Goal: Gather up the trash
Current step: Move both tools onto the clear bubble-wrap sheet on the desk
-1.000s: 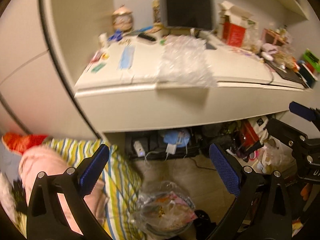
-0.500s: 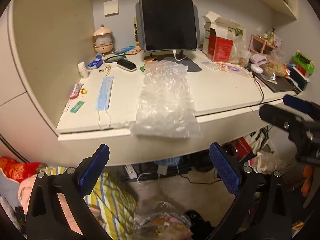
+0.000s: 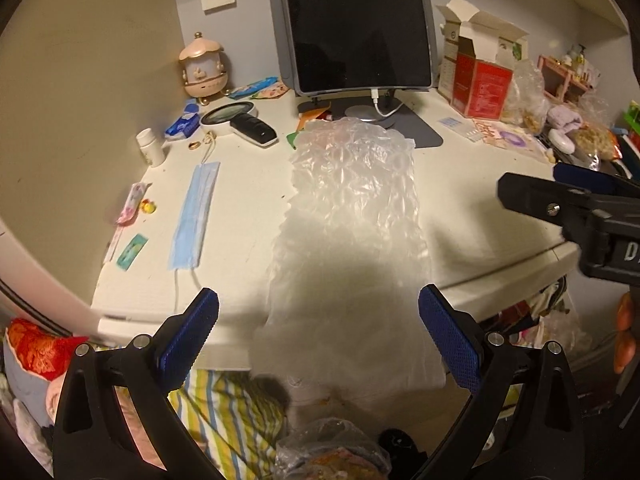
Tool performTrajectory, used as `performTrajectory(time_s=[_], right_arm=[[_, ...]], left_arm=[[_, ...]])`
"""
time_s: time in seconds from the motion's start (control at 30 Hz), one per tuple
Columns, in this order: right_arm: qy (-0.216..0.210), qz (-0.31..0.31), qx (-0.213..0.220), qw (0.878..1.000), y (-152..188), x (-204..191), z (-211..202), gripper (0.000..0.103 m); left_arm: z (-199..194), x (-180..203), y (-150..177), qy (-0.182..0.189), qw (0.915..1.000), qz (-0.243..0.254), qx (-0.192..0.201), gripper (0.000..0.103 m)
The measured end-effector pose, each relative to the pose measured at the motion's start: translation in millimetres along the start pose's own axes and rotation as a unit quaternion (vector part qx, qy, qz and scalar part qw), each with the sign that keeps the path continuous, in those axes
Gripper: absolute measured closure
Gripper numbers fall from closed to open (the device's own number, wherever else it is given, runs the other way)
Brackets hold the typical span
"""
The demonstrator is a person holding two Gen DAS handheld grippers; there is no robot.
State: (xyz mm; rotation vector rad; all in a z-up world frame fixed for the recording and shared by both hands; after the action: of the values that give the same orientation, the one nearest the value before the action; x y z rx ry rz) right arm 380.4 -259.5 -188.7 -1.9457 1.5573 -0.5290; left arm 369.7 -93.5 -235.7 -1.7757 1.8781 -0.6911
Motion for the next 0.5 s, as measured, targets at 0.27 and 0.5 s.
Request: performTrajectory(time_s=[0.27, 0.5], right_arm=[[-0.028, -0.006, -0.030, 0.999, -23, 7, 50, 0.007], [-0.045, -0.009, -0.051, 0.998, -36, 6, 86, 0.007]], left_arm=[[40, 13, -20, 0.002, 0.9997, -0.002, -0.026, 0.006], [69, 26, -25, 0.004, 0.9988, 0.012, -0.047, 0.006]])
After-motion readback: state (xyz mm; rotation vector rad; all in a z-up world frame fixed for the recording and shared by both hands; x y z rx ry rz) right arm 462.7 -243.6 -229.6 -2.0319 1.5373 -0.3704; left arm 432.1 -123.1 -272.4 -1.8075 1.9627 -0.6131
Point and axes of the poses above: each gripper's, at about its wrist camera, not at the fingertips, and z roughly the way its jaws point, x to its right, y to its underside, the point moved 4 cm from there along z, roughly the way its jaws point, and after that the axes turned 7 degrees about -z, right-handed, at the moved point
